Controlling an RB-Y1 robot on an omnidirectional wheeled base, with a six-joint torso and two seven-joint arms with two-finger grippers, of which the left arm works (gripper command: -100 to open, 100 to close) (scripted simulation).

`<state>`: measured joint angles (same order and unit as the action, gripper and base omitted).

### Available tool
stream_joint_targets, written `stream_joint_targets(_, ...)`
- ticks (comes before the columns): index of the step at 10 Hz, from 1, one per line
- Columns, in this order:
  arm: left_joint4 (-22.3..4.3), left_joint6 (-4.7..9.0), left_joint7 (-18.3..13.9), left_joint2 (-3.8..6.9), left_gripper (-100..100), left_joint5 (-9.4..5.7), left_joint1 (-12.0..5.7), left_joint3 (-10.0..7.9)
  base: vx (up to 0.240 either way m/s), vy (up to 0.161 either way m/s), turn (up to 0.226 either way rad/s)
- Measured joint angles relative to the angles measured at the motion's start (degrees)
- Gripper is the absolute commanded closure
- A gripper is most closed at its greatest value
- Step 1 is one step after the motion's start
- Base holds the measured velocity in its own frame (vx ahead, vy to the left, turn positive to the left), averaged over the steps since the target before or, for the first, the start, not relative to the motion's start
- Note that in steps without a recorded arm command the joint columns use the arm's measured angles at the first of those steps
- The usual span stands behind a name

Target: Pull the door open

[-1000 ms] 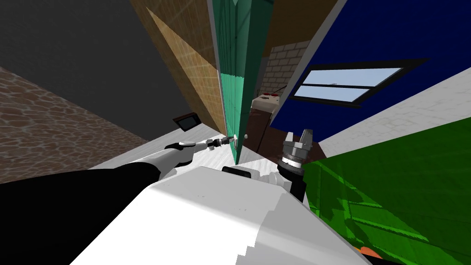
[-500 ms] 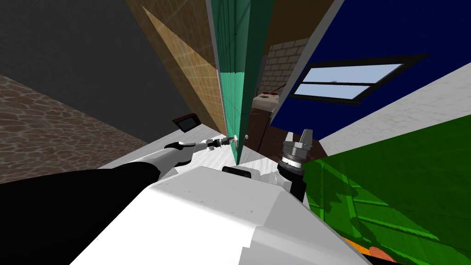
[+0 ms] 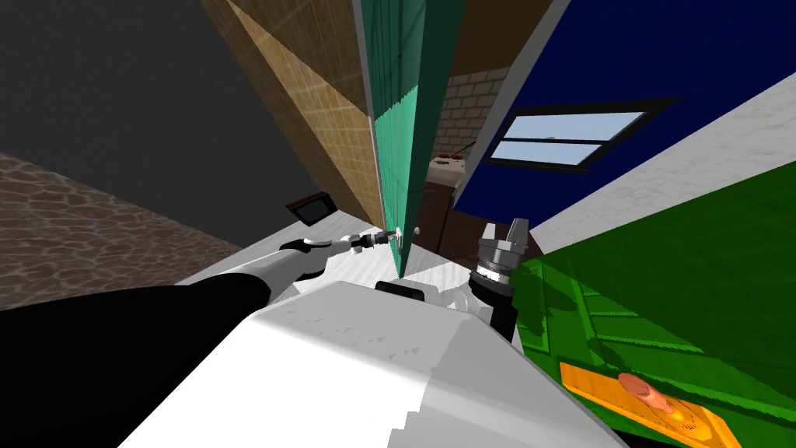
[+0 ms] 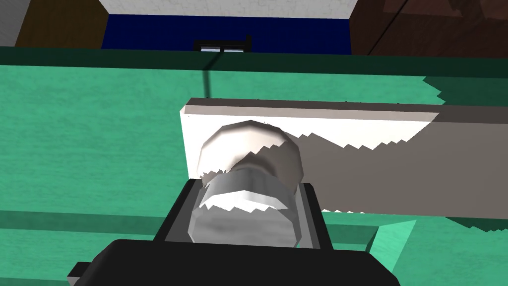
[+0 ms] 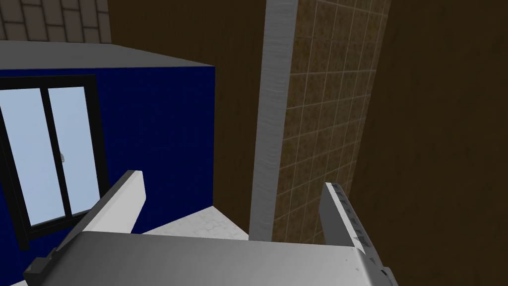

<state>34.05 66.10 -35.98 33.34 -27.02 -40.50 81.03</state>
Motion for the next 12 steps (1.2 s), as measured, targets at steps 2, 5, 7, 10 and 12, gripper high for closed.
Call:
stream_joint_targets(2, -1.3, 0.59, -0.4, -0.90, 100, -0.20, -0.43, 0.50, -0.068, 0.252, -0.180)
stream_joint_targets(5, -0.7, 0.22, -0.1, -0.94, 100, -0.51, -0.62, 1.14, -0.045, 0.155, -0.074)
stream_joint_targets(7, -2.9, 1.21, -0.7, -2.04, 100, -0.50, -0.72, 1.62, -0.003, 0.175, -0.189)
stream_joint_targets(10, -3.2, 1.63, -0.9, -3.04, 100, -0.49, -0.85, 2.22, -0.027, 0.123, -0.102)
stream_joint_targets(12, -3.7, 1.64, -0.9, -3.39, 100, -1.21, -1.43, 2.66, -0.094, 0.189, -0.130)
